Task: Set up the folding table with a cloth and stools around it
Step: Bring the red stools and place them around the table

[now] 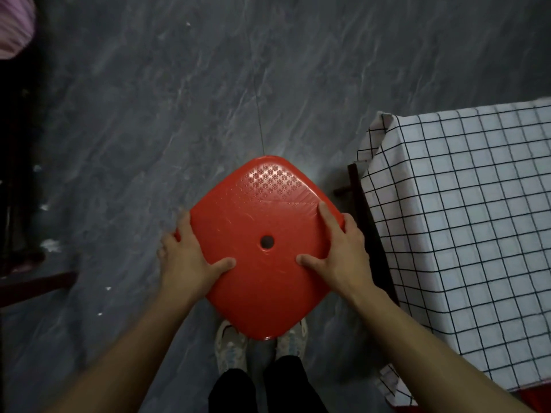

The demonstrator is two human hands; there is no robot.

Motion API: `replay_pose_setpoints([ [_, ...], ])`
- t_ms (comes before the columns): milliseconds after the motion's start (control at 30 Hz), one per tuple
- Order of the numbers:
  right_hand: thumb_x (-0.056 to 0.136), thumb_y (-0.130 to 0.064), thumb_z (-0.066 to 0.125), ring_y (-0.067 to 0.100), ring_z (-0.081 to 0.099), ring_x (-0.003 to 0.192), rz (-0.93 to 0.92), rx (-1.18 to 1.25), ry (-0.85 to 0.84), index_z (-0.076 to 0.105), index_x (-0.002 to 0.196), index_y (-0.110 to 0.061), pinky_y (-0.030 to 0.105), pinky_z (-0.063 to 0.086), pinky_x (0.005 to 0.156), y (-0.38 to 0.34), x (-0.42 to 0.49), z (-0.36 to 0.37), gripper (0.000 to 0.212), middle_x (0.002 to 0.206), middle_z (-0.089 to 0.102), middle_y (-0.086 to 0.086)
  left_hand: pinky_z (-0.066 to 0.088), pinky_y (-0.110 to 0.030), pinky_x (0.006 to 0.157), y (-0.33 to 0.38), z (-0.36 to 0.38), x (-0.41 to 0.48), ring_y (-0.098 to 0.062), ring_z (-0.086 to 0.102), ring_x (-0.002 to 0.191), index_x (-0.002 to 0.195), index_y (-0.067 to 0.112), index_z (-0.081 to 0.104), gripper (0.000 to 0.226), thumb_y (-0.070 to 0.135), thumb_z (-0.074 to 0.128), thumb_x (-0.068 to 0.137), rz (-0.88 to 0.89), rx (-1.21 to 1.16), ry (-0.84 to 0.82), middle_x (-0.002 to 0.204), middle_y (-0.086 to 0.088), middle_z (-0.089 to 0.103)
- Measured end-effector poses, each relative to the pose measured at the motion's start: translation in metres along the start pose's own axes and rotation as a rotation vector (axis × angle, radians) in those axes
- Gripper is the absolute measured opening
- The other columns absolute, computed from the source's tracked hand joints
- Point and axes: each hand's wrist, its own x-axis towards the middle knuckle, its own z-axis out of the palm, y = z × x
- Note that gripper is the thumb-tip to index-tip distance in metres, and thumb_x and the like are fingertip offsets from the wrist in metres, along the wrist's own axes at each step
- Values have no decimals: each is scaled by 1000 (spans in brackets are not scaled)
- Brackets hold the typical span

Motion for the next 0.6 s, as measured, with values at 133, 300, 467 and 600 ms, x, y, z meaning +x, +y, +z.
replay_pose_setpoints([
  [133,66,-55,83,30,27,138,16,-45,-19,2,150,-52,63,41,102,-4,-1,-2,116,151,21,4,29,-57,108,7,-1,5,-46,27,134,151,24,4,129,42,91,57,-28,25,-42,147,-27,24],
  [300,73,-48,81,39,7,147,88,-143,-65,-1,152,-43,69,29,107,-19,-5,-6,114,162,0,14,24,-55,112,8,-5,3,-45,25,135,151,22,6,125,39,90,60,-45,-1,-82,148,-27,22],
  [467,88,-43,66,37,10,148,11,-110,1,19,152,-26,63,24,112,-66,-40,-46,82,161,11,18,30,-49,111,35,-47,-35,-40,38,130,144,9,31,98,44,79,66,88,39,-42,141,-22,43],
  [600,91,-44,60,32,23,145,-28,40,93,31,149,-25,56,29,115,-116,-99,-111,68,156,28,15,33,-42,108,81,-123,-85,-37,45,124,133,5,46,68,37,73,80,206,-34,-8,131,-21,50],
])
